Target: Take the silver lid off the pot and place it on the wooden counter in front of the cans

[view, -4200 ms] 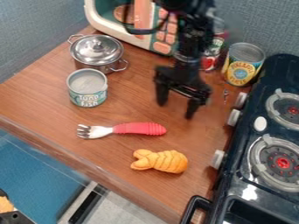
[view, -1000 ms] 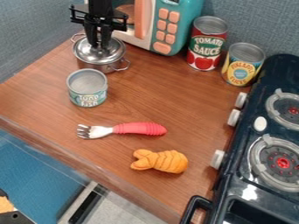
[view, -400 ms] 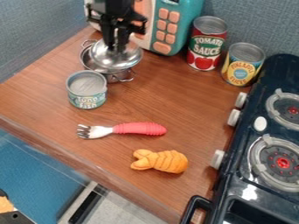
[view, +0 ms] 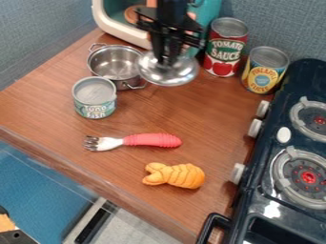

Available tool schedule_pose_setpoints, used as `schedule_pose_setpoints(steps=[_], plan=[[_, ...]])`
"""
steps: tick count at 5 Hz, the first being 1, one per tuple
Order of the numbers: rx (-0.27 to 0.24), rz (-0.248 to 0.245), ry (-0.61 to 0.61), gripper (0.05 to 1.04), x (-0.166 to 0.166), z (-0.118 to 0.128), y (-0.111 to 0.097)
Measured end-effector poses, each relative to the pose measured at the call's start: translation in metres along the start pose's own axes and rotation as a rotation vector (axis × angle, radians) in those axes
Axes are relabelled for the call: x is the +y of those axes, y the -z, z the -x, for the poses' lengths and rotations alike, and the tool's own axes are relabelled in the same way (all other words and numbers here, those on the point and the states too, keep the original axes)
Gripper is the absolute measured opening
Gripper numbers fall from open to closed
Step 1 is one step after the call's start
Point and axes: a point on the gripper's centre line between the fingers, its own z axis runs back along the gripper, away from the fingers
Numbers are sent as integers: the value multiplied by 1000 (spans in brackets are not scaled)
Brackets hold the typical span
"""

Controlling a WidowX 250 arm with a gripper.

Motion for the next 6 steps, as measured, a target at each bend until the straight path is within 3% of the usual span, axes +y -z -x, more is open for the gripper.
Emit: schedule_pose_setpoints(steps=[1, 2, 3, 4, 5, 6], plan=[[39, 33, 73, 280, -34, 0, 22], [62, 20, 135, 280, -59, -4, 47], [63, -8, 153, 280, -65, -7, 59], [56, 28, 164, 280, -73, -14, 64], [61, 38, 181, 344, -74, -15, 68], [81, 36, 200, 648, -73, -12, 68]])
